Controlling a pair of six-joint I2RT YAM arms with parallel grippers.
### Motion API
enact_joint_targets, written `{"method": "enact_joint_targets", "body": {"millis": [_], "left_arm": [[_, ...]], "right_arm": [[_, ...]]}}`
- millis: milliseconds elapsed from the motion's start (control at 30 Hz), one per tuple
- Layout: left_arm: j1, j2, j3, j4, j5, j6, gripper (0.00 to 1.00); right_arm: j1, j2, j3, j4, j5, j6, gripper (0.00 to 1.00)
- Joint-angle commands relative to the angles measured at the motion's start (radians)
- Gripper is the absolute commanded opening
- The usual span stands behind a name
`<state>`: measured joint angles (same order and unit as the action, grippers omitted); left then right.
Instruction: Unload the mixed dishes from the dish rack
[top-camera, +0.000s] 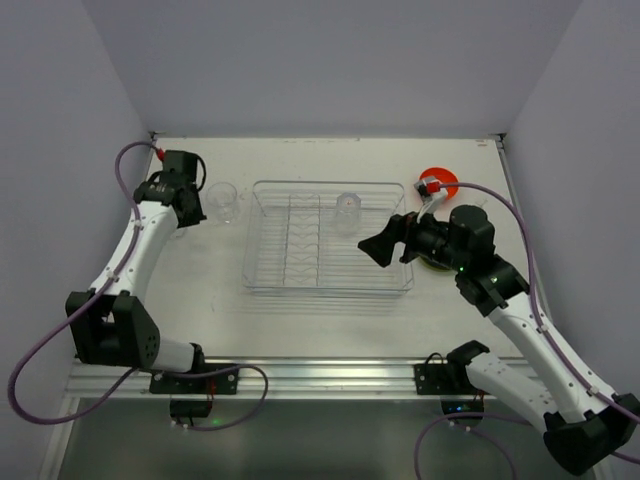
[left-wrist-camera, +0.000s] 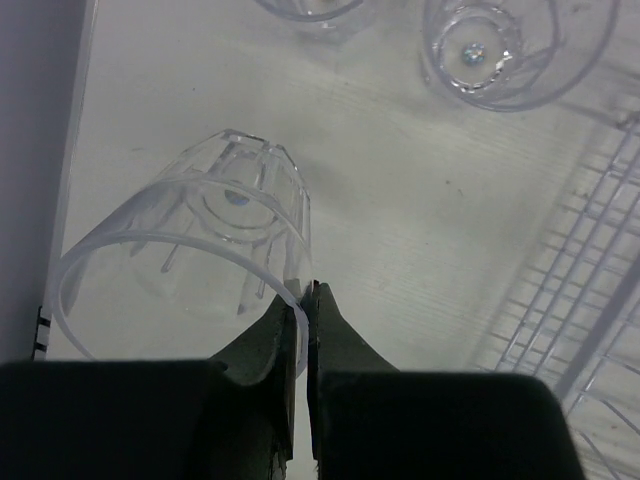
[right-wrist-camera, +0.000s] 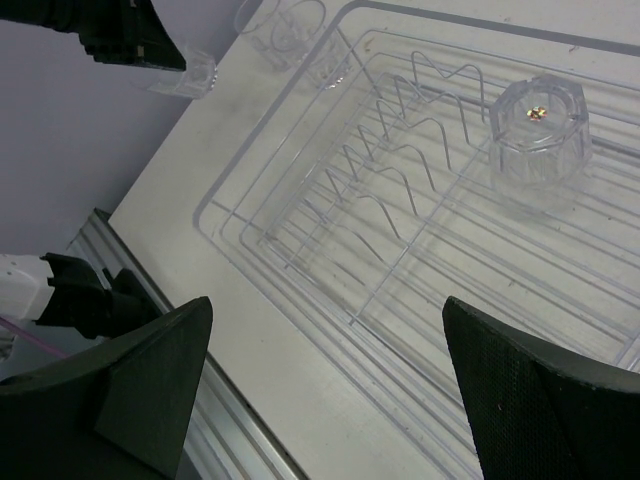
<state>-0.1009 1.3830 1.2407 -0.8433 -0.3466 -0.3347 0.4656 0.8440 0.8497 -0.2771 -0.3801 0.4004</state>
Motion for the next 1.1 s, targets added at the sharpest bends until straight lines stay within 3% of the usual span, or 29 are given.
{"method": "enact_joint_targets", "body": {"millis": [0,100,333,733,933,967,1067], "left_arm": [[0.101,0.088,0.115,-0.008,0.136,0.063,0.0],[0.17,0.19,0.172,-0.01,0.198,0.066,0.0],[0.194,0.387,0.276,-0.057,0.201,0.079,0.0],[0.204,0.442,0.169,0.026,0.229,0.08,0.0],[0.204,0.436,0.157,0.027,0.239,0.083,0.2],[0.204,0.433,0.157,0.027,0.235,0.083,0.31],[0.204,0.397,0.155,0.027,0.227,0.077,0.45]], "right_arm": [[0.004,0.001,0.026,0.015,-0.005,-0.02,0.99],[0.004,0.01,0.026,0.016,-0.013,-0.021,0.99],[0.004,0.03,0.022,0.027,-0.023,-0.018,0.99],[0.004,0.047,0.003,0.042,-0.02,-0.011,0.99],[0.002,0.053,0.003,0.046,-0.023,-0.009,0.99],[0.002,0.056,0.003,0.044,-0.022,-0.009,0.99],[0.004,0.056,0.003,0.046,-0.022,-0.009,0.99]]}}
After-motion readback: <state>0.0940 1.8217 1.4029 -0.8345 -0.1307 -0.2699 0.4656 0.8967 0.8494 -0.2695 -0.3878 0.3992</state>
